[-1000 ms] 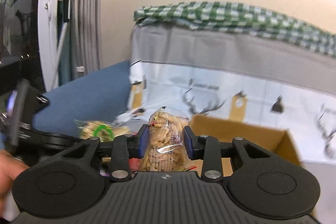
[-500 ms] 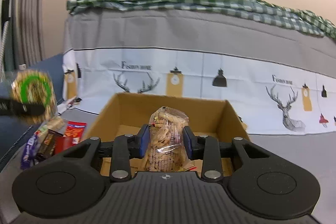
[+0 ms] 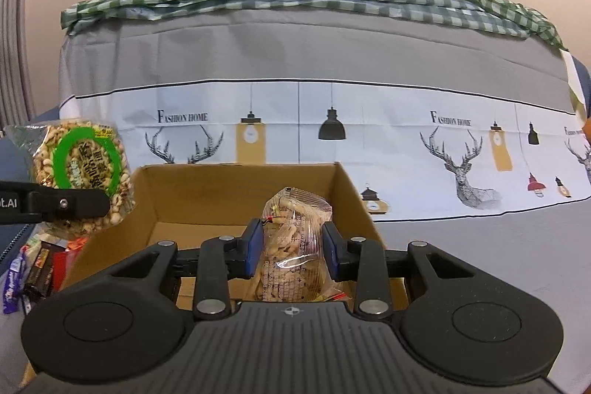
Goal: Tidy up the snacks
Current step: 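Lift both bags and carry them over the cardboard box, then open both tools to drop the bags into the box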
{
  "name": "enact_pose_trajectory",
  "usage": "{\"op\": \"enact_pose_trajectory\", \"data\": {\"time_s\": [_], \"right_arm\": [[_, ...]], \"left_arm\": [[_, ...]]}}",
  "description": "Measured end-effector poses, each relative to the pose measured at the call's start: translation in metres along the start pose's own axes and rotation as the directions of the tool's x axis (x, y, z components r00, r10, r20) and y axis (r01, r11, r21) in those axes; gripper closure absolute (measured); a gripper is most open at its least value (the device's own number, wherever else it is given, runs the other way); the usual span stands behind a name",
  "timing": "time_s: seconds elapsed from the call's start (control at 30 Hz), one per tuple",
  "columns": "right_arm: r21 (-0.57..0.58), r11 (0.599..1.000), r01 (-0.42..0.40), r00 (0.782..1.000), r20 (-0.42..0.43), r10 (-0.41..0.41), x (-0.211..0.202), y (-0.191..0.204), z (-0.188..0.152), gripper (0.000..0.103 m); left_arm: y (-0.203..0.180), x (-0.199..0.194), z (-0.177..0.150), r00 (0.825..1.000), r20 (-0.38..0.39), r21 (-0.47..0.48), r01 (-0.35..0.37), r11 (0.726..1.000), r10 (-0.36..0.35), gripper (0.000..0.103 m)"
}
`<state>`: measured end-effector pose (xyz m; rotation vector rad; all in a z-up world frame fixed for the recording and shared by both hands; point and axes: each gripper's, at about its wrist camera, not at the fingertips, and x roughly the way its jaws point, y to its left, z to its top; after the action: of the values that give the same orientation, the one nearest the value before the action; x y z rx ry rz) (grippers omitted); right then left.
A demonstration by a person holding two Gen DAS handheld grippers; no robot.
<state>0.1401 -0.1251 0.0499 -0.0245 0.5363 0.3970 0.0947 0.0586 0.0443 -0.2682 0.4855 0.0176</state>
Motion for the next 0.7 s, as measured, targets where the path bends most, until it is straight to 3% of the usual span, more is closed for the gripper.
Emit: {"op": "enact_pose_trajectory", "data": {"time_s": [0.7], "right_arm": [[-0.018,1.000,0.018,1.000,-0.014,-0.019,0.007,0.001,-0.001,0.067]], "left_arm": [[-0.003,0.014,-0.005,0.998,-0.036,-0.009,0.043,0.999,-0.043,0.076]]}}
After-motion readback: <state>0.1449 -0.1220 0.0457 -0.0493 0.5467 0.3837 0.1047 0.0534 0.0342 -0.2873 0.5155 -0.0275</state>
